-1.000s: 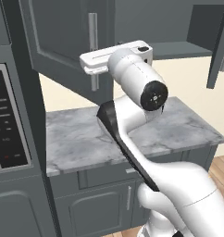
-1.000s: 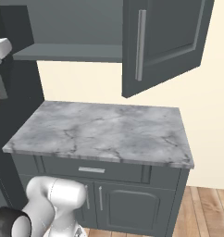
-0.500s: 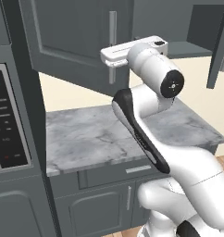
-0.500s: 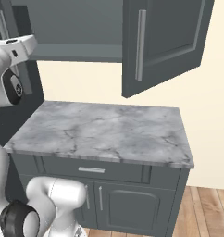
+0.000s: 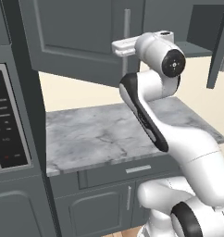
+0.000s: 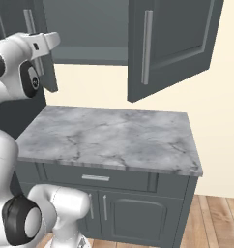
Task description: Close all open cabinet doors.
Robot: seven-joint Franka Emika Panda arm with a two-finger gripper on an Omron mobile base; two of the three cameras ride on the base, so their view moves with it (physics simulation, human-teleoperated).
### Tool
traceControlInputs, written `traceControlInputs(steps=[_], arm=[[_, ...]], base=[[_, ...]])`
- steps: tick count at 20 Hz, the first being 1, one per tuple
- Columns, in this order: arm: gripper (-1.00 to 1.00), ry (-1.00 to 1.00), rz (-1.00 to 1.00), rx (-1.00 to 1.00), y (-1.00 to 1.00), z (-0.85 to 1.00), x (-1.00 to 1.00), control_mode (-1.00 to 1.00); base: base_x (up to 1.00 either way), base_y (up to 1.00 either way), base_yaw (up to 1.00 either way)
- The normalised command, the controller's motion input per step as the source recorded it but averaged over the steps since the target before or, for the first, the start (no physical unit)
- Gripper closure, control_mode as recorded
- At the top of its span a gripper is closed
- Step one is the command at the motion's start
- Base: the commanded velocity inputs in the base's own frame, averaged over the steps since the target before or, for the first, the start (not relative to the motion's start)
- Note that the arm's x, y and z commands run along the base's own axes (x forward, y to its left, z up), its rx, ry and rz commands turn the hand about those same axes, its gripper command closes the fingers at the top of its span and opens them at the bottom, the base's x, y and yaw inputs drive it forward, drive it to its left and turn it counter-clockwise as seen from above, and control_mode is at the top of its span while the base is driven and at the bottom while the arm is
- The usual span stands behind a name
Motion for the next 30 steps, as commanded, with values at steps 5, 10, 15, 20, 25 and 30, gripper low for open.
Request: traceControlInputs(steps=[5,10,15,20,25,30], arm=[[-1.00,0.12,-0.02,0.00,-0.08,0.00,0.39,-1.00],[-1.00,0.09,0.00,0.00,-0.09,0.00,0.45,-1.00],[-1.00,0.06,0.00,0.00,-0.04,0.00,0.62,-1.00],[-1.00,0.00,0.00,0.00,0.00,0.00,0.57,-1.00],[-1.00,0.03,0.00,0.00,0.00,0.00,0.52,-1.00],[-1.00,0.03,0.00,0.00,0.00,0.00,0.54,-1.00]], base=[[0.00,0.00,0.00],[0.00,0.00,0.00],[0.00,0.00,0.00],[0.00,0.00,0.00],[0.00,0.00,0.00],[0.00,0.00,0.00]])
